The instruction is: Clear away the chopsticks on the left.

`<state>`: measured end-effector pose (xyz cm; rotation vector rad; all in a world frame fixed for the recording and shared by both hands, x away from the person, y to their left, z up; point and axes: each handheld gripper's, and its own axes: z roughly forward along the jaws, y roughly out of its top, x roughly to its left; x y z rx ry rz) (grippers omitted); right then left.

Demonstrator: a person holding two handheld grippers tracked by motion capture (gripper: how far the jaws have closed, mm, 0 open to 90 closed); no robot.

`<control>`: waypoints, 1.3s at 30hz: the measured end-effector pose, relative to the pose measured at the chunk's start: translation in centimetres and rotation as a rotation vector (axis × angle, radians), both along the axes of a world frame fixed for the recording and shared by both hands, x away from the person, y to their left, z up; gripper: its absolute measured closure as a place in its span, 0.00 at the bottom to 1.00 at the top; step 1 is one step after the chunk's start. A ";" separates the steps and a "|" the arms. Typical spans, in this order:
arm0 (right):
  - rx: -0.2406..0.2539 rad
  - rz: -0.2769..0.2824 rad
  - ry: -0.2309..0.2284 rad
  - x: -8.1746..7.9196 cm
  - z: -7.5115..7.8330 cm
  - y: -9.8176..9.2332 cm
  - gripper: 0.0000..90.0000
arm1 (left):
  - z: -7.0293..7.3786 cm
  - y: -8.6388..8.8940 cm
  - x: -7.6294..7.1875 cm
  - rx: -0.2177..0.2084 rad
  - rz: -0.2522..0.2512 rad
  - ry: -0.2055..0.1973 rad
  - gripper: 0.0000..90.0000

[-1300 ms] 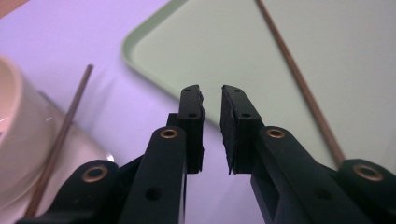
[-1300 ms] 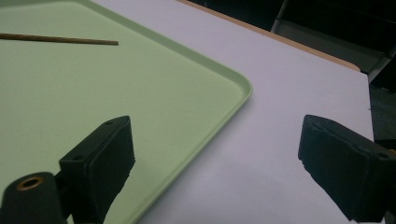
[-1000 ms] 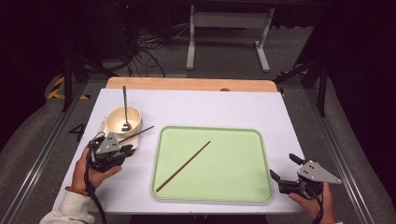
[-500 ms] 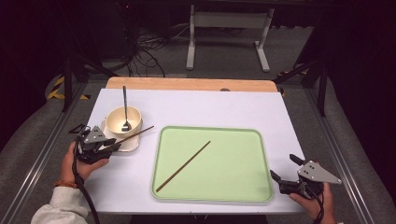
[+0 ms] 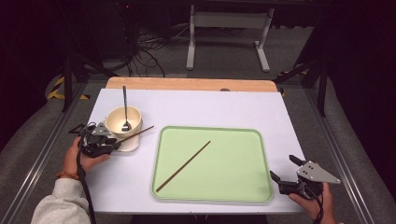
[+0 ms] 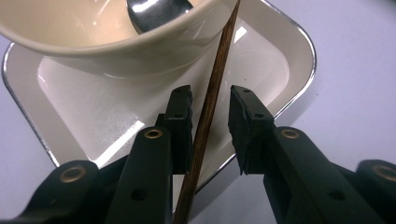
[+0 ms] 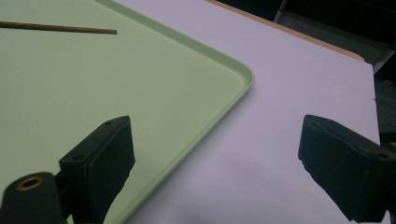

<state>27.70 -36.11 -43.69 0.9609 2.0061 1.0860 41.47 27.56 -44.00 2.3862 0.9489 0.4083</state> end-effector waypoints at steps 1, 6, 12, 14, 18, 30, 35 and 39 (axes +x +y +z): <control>-0.001 0.000 0.000 0.0 0.0 0.0 0.12 | -0.1 -0.1 0.1 0.004 0.001 0.003 0.81; -0.003 -0.004 0.001 0.0 0.0 0.0 0.12 | 0.0 -0.3 0.2 0.019 -0.002 0.015 0.88; -0.006 -0.002 0.001 -0.1 0.0 0.0 0.12 | 0.1 -0.8 0.1 0.025 -0.046 0.029 0.93; -0.006 -0.003 0.003 -0.1 0.0 0.0 0.12 | 0.1 -1.0 0.1 0.035 -0.045 0.025 0.94; -0.008 -0.002 0.002 -0.1 0.0 0.0 0.12 | 0.3 -1.1 -0.1 0.018 -0.047 0.011 0.94; -0.005 -0.004 -0.004 -0.1 0.1 -0.1 0.12 | 2.2 -1.8 -1.5 -0.093 -0.034 -0.030 0.94; -0.006 -0.004 -0.006 -0.1 0.2 -0.1 0.12 | 3.0 -2.6 -2.1 -0.140 -0.038 -0.039 0.94; -0.008 -0.004 -0.007 -0.2 0.2 0.0 0.12 | 3.5 -3.7 -2.6 -0.159 -0.062 -0.048 0.94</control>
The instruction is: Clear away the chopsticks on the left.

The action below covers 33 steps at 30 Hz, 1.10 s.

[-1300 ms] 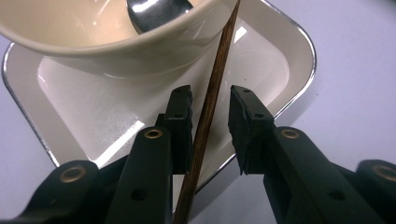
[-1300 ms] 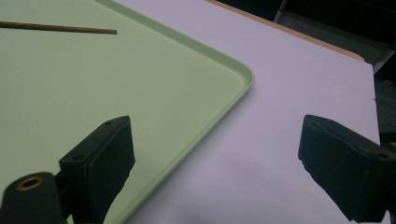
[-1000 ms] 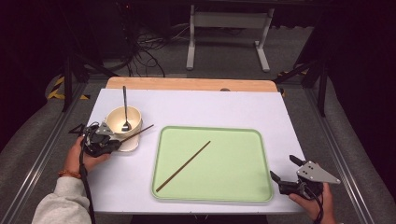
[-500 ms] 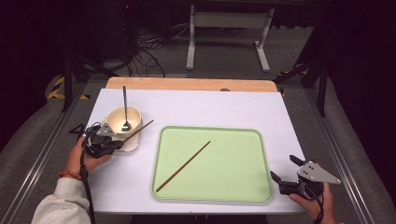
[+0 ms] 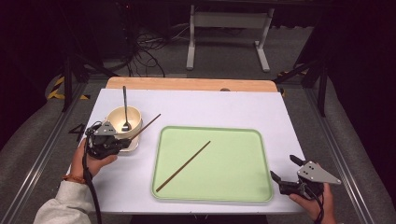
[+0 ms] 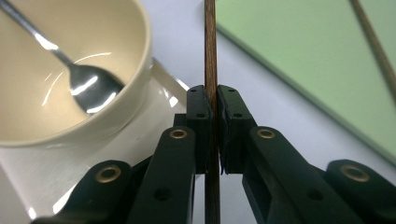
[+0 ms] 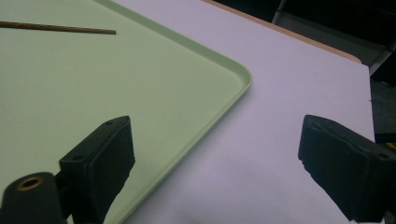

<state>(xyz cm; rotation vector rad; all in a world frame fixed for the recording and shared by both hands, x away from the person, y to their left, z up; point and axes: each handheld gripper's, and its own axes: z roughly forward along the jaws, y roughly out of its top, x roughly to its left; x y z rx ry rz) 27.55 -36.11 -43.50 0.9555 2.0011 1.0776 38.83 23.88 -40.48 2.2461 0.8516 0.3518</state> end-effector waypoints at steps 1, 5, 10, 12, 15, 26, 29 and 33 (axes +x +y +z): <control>0.000 0.000 0.000 0.0 0.0 0.0 0.12 | 0.1 -0.5 -0.2 -0.013 -0.014 0.009 0.94; 0.000 -0.001 -0.001 0.0 0.0 0.0 0.12 | 0.4 -1.7 -0.7 -0.021 -0.036 0.011 0.94; 0.000 -0.001 -0.001 0.0 0.0 0.0 0.12 | 0.6 -3.3 -1.2 -0.048 -0.067 0.007 0.94; 0.000 0.000 -0.001 0.0 0.0 0.0 0.12 | 0.6 -4.0 -1.4 -0.056 -0.078 0.013 0.94; 0.000 -0.001 -0.003 0.0 0.1 0.0 0.12 | 0.6 -5.0 -1.7 -0.066 -0.085 0.010 0.94; -0.002 -0.002 -0.001 0.0 0.1 0.1 0.12 | -0.3 -9.0 -2.1 -0.083 -0.091 0.060 0.94; 0.000 -0.004 0.000 0.0 0.1 0.1 0.12 | -0.8 -10.0 -2.1 -0.074 -0.087 0.073 0.94; 0.000 -0.002 -0.001 0.0 0.1 0.1 0.12 | -1.2 -10.8 -2.0 -0.069 -0.075 0.087 0.94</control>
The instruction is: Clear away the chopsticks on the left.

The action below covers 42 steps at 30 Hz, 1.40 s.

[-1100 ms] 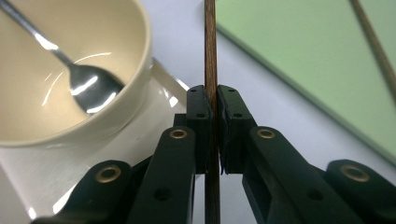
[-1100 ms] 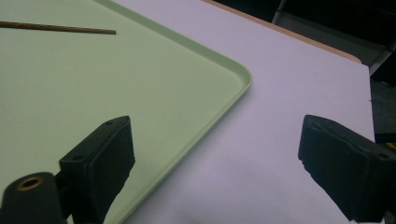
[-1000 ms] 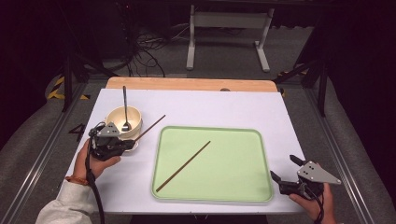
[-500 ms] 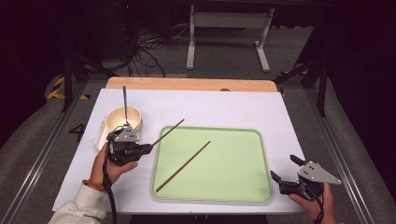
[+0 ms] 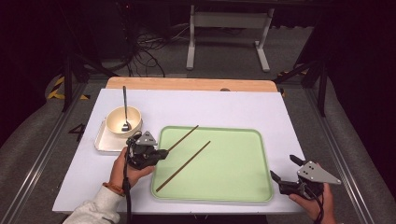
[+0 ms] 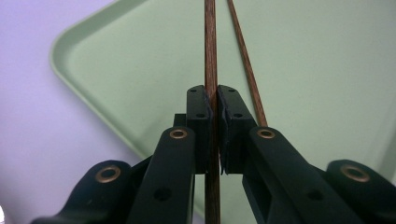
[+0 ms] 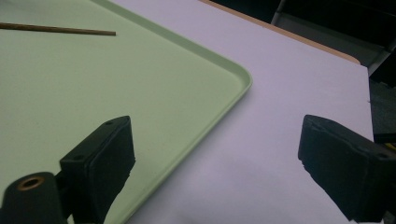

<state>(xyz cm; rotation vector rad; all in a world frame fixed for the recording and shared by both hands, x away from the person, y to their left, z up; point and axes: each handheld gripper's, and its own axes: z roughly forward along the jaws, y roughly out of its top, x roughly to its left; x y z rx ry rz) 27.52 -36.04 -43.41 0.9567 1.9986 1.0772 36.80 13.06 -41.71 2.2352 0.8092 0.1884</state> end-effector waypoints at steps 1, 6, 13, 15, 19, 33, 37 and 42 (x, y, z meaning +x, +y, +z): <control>0.001 -0.001 0.000 0.0 0.0 0.0 0.12 | -0.2 -0.2 0.1 -0.004 0.007 0.006 0.94; 0.000 0.000 0.002 0.0 0.0 0.0 0.12 | -0.9 -1.0 0.3 -0.013 0.019 0.045 0.94; 0.000 0.001 0.002 0.1 0.0 0.0 0.12 | -1.5 -2.4 0.4 0.016 0.012 0.066 0.94; 0.000 0.001 0.002 0.1 0.0 0.0 0.12 | -1.8 -2.7 0.4 0.016 0.009 0.074 0.94; 0.001 0.002 0.002 0.1 0.0 0.0 0.12 | -2.4 -3.2 0.5 0.019 0.033 0.085 0.94; -0.001 0.002 0.003 0.1 -0.1 0.0 0.12 | -3.3 -4.3 0.9 0.024 0.041 0.093 0.93; -0.002 0.002 0.002 0.1 -0.1 0.0 0.12 | -3.2 -4.5 0.9 0.029 0.030 0.087 0.91; -0.001 -0.001 0.000 0.1 0.0 0.0 0.12 | -3.1 -4.5 0.9 0.041 0.015 0.078 0.79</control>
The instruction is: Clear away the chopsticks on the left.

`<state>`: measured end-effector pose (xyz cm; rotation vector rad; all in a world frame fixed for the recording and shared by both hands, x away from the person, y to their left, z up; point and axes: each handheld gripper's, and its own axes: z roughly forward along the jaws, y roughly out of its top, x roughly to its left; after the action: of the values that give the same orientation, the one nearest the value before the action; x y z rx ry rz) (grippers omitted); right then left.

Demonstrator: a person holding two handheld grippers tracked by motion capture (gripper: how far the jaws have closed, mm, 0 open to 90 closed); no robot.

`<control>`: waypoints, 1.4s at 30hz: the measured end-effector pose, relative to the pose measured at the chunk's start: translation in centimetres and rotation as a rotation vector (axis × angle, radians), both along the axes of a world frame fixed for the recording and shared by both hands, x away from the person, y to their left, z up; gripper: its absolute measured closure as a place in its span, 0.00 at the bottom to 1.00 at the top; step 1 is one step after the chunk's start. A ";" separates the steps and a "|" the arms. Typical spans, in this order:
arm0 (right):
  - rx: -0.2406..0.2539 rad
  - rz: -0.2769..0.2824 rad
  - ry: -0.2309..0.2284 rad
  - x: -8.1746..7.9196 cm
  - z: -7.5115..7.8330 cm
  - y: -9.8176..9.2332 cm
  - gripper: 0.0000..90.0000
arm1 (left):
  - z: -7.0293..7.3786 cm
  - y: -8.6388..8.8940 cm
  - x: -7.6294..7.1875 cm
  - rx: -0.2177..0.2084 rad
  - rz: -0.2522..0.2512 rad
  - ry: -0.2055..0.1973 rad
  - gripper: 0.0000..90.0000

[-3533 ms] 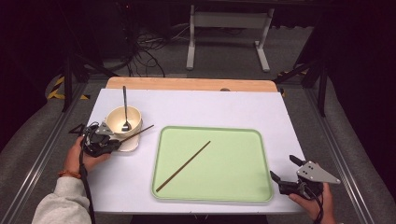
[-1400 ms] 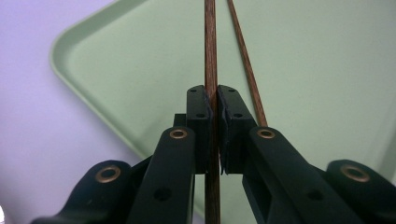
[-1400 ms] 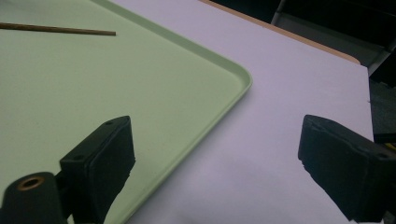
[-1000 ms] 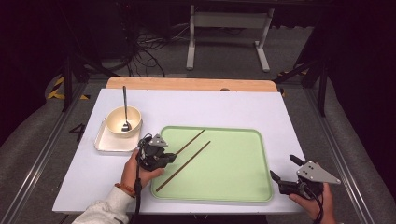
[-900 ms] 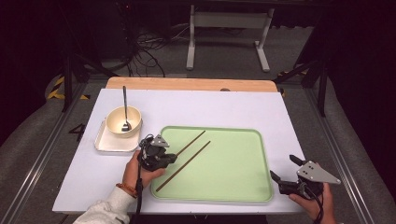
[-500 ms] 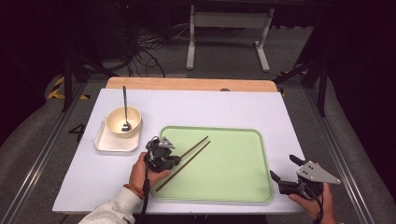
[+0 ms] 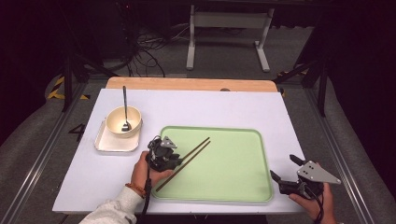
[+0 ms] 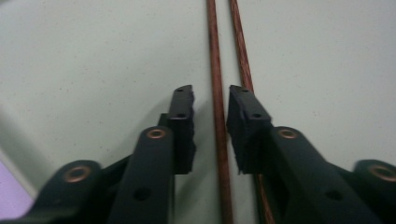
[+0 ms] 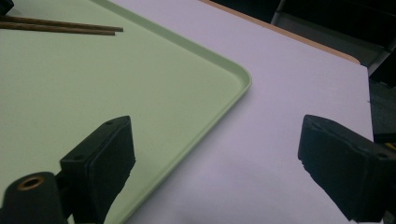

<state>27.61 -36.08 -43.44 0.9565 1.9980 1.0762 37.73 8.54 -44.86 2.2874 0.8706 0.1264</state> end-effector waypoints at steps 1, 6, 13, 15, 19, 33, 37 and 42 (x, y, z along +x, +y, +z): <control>0.000 0.000 0.001 0.0 0.0 0.0 0.12 | 0.0 0.0 0.0 0.002 -0.005 -0.003 0.83; 0.002 0.001 -0.002 0.0 0.0 0.0 0.12 | 0.4 0.1 -0.2 -0.006 -0.029 -0.029 0.82; 0.002 -0.001 -0.002 0.0 0.0 -0.1 0.12 | 1.2 0.6 -0.6 -0.006 -0.081 -0.081 0.84; 0.002 0.000 -0.003 0.1 0.1 -0.1 0.12 | 1.5 0.8 -0.7 -0.006 -0.110 -0.098 0.90; 0.001 -0.001 -0.003 0.2 0.1 0.0 0.12 | 2.1 1.1 -1.0 0.001 -0.152 -0.141 1.00; 0.009 0.011 -0.007 0.4 0.1 0.1 0.12 | 3.0 1.3 -1.2 -0.041 -0.237 -0.222 1.00; 0.012 0.011 -0.009 0.4 0.2 0.1 0.12 | 3.2 0.6 -0.9 -0.036 -0.269 -0.229 1.00; 0.016 0.011 -0.008 0.5 0.2 0.2 0.12 | 3.0 -0.7 -0.4 -0.018 -0.306 -0.228 1.00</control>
<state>28.15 -35.89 -43.25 0.9494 1.9936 1.1018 37.29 7.85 -41.87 2.3041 0.3988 0.2356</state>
